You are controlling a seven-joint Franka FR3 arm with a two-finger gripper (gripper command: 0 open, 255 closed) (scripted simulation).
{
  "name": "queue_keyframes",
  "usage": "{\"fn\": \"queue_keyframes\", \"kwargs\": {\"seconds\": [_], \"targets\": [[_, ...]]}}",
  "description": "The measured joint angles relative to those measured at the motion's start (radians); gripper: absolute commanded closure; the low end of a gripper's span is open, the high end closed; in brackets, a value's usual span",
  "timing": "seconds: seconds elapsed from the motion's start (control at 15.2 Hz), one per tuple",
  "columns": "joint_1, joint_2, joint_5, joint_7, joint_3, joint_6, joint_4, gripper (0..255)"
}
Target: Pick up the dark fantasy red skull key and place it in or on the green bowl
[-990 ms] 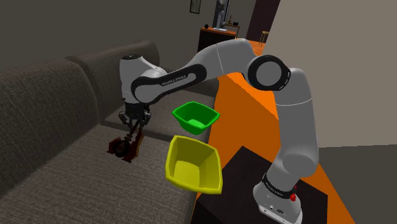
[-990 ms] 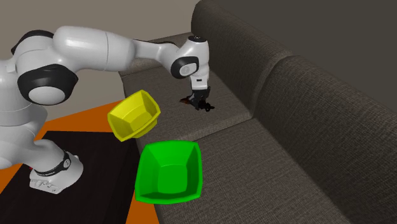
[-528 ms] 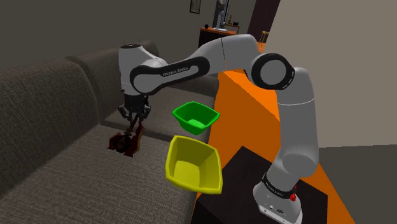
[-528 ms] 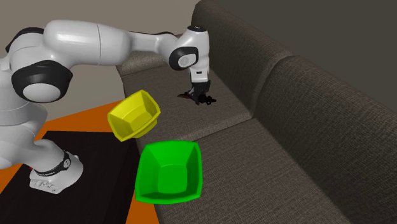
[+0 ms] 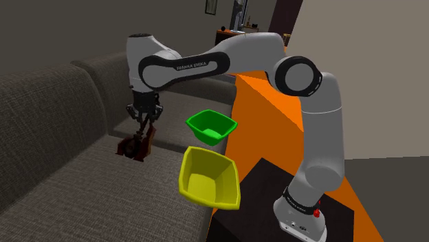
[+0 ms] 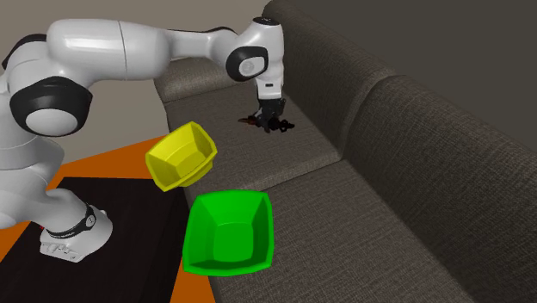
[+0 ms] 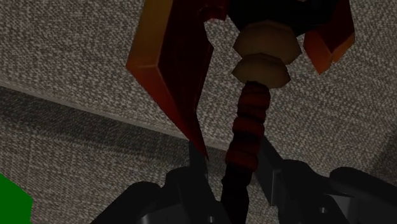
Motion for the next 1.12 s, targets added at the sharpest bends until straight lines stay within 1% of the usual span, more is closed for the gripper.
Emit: {"fn": "queue_keyframes", "kwargs": {"seconds": [0.2, 0.26, 0.73, 1.12], "targets": [[0.002, -0.007, 0.005, -0.005, 0.002, -0.034, 0.029, 255], [-0.01, -0.023, 0.011, -0.014, 0.004, -0.031, 0.01, 255], [-0.158, -0.215, 0.097, -0.15, -0.005, 0.067, -0.254, 255], [-0.265, -0.369, 0.177, -0.305, -0.041, 0.119, -0.437, 255]]}}
